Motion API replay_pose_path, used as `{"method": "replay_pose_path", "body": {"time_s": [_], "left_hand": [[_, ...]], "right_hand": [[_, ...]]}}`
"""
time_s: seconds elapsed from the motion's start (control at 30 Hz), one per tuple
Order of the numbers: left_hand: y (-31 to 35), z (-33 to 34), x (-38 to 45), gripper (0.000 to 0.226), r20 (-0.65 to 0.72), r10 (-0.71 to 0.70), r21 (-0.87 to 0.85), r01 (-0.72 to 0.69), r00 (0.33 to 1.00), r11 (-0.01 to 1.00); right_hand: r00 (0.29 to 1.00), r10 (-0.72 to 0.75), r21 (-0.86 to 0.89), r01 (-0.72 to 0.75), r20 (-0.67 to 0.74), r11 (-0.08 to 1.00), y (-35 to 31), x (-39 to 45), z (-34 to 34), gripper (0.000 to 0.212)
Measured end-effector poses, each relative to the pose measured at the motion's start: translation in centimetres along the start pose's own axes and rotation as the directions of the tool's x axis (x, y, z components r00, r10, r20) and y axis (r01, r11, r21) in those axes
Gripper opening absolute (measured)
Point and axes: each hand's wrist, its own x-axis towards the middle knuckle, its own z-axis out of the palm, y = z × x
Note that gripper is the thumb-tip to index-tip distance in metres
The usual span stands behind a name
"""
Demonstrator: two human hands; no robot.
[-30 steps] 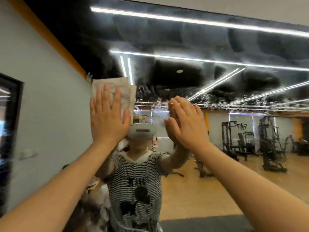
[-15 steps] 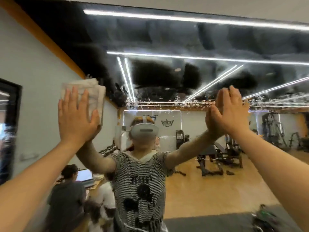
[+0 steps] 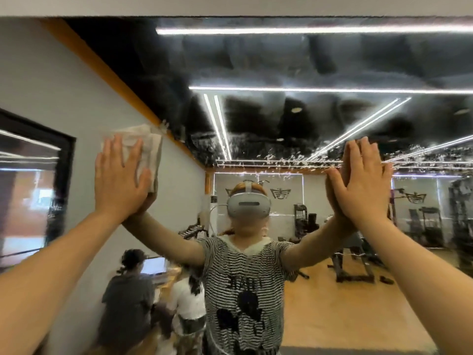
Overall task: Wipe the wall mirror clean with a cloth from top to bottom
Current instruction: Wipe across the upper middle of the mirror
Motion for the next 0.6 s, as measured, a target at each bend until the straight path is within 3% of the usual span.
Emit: {"method": "replay_pose_path", "body": {"time_s": [0.17,0.33,0.47,0.6], "left_hand": [[0.2,-0.2,0.0,0.072,0.039,-0.032,-0.008,0.033,0.999,0.999],[4.6,0.0,-0.2,0.064,0.025,-0.23,-0.019,0.23,0.973,0.973],[8.8,0.5,-0.5,0.066,0.058,-0.154,-0.006,0.154,0.986,0.988],[9.0,0.3,-0.7,0.068,0.104,-0.113,-0.002,0.114,0.988,0.993]], "right_hand": [[1.0,0.001,0.006,-0.001,-0.013,1.0,0.0,0.0,-0.1,0.075],[1.0,-0.002,0.002,0.002,-0.015,1.0,-0.3,-0.2,-0.1,0.076],[1.0,-0.005,0.01,0.005,0.004,1.0,-0.4,-0.2,-0.6,0.077],[1.0,0.002,0.014,-0.002,0.009,1.0,-0.4,-0.3,-0.7,0.077]]}}
